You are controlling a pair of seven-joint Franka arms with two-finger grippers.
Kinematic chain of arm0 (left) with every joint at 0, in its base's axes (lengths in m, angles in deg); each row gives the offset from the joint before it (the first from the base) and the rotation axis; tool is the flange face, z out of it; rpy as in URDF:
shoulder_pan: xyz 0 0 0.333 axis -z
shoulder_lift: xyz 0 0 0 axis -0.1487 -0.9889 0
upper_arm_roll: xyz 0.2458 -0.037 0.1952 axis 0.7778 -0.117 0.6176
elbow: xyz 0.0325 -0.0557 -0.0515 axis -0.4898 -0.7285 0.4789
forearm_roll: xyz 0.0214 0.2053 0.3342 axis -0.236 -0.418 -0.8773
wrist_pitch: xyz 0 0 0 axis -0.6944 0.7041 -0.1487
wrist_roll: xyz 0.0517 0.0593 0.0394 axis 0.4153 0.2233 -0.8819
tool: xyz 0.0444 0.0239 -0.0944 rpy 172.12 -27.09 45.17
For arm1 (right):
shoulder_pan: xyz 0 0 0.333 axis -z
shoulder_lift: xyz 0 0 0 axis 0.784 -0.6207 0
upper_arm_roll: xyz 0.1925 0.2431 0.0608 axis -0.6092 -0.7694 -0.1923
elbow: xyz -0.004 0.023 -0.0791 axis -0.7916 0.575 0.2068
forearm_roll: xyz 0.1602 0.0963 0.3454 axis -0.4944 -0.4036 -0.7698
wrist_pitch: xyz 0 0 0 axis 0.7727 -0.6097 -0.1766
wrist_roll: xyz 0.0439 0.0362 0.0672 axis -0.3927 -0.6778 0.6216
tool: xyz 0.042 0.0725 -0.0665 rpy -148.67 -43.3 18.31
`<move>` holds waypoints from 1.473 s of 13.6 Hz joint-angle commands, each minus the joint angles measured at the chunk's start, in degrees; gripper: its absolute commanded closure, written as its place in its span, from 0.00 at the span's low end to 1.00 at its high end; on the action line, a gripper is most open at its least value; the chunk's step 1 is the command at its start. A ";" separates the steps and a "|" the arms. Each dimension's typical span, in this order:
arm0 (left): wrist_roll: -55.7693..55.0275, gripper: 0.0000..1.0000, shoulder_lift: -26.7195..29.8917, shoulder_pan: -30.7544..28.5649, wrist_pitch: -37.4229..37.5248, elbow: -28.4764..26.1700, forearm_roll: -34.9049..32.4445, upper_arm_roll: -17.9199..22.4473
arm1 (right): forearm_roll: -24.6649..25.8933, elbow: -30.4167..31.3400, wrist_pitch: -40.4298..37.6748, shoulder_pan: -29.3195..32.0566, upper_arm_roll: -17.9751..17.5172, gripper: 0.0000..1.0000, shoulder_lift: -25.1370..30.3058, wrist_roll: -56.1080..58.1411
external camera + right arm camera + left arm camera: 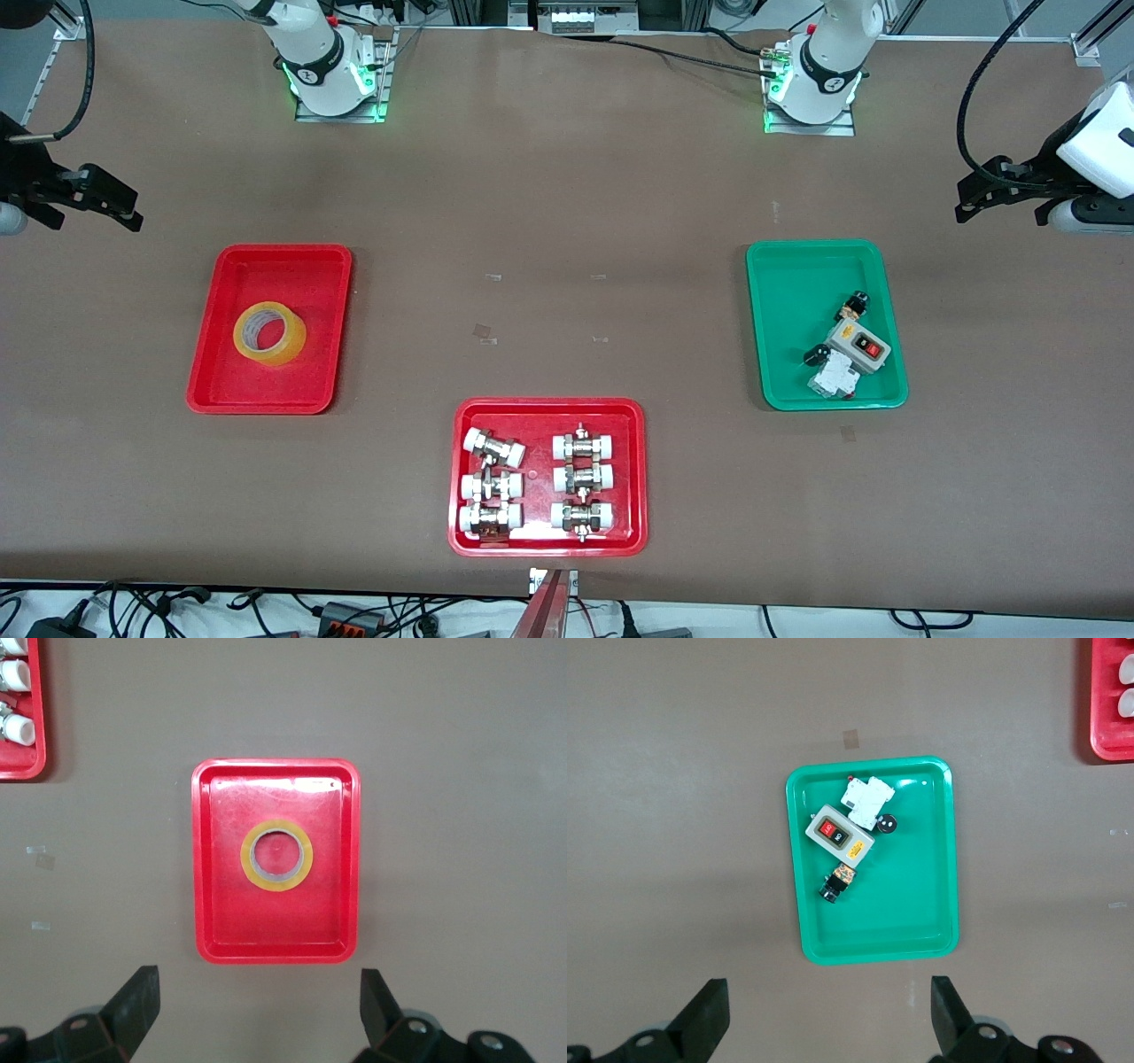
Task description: Left arm passes tape to right arm into tray
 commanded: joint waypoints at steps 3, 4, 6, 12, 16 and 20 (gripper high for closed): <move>1.22 0.00 0.19 -0.46 0.77 0.72 0.96 -0.02 | -1.09 1.39 -1.71 0.37 0.00 0.00 1.70 0.42; 1.22 0.00 0.19 -0.46 0.77 0.81 0.96 -0.02 | -1.09 1.39 -1.72 0.29 -0.08 0.00 1.61 0.42; 1.22 0.00 0.19 -0.38 0.77 0.72 0.96 -0.02 | -1.70 1.82 -1.80 0.37 0.00 0.00 1.44 0.42; 1.13 0.00 0.19 -0.38 0.77 0.81 0.96 -0.11 | -2.59 2.35 -1.36 0.11 0.09 0.00 1.87 1.30; 1.13 0.00 0.10 -0.46 0.77 0.81 0.96 -0.11 | -2.33 2.35 -1.54 0.11 0.09 0.00 2.40 1.47; 1.13 0.00 0.10 -0.46 0.77 0.81 1.04 -0.11 | -2.24 2.35 -1.63 0.02 0.00 0.00 2.40 1.48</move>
